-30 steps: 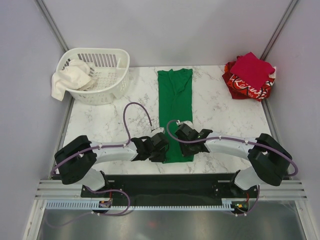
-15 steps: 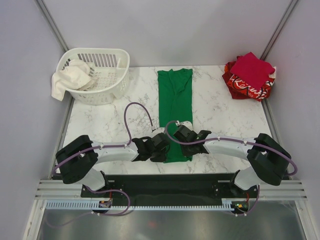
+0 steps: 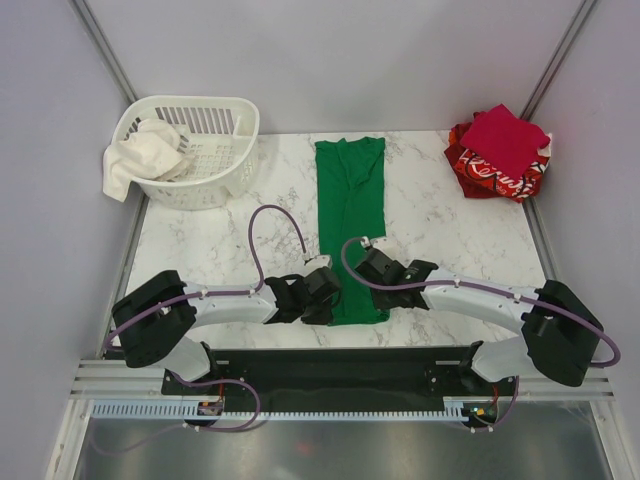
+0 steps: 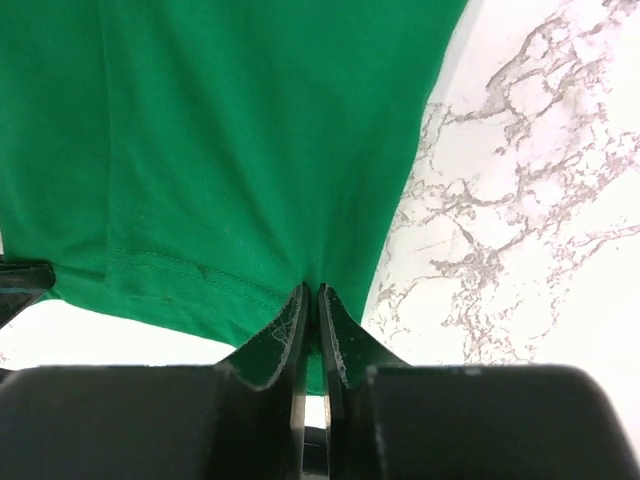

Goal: Fold and stack the t-shirts
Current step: Fold the tshirt

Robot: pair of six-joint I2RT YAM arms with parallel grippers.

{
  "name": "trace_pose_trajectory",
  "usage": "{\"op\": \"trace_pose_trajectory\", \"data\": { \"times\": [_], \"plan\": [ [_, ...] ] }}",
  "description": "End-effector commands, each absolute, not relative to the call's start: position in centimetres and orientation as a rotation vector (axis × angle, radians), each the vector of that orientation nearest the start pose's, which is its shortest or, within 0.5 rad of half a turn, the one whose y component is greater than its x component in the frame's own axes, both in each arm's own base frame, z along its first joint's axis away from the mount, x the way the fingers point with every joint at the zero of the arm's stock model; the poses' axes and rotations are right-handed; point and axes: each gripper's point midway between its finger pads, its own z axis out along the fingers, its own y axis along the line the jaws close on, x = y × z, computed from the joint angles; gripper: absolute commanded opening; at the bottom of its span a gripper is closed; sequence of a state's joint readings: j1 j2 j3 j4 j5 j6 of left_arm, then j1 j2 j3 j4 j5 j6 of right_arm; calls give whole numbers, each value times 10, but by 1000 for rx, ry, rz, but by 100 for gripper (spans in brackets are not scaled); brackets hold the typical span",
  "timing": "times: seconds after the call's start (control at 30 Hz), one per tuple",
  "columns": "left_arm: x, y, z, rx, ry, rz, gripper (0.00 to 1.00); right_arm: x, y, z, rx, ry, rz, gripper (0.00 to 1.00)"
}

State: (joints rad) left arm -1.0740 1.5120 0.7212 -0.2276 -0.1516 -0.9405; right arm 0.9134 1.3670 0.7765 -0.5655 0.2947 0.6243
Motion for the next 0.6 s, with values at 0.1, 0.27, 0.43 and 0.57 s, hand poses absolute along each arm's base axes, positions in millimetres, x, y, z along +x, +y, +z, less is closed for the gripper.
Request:
{"op": "trace_pose_trajectory", "data": {
  "times": [0.1, 0.27, 0.43, 0.57],
  "plan": [
    [156, -288, 11, 76, 2660, -468, 2, 182, 177, 36, -287, 2631, 12, 8],
    [156, -288, 17, 58, 2648, -488, 2, 179, 160, 40, -138, 2605, -31, 0],
    [157, -282, 24, 20, 2629, -492, 2, 160, 147, 25, -3, 2643, 7, 0],
    [155, -281, 24, 17, 2645, -481, 2, 149, 141, 12, 17, 2674, 12, 0]
  ]
}}
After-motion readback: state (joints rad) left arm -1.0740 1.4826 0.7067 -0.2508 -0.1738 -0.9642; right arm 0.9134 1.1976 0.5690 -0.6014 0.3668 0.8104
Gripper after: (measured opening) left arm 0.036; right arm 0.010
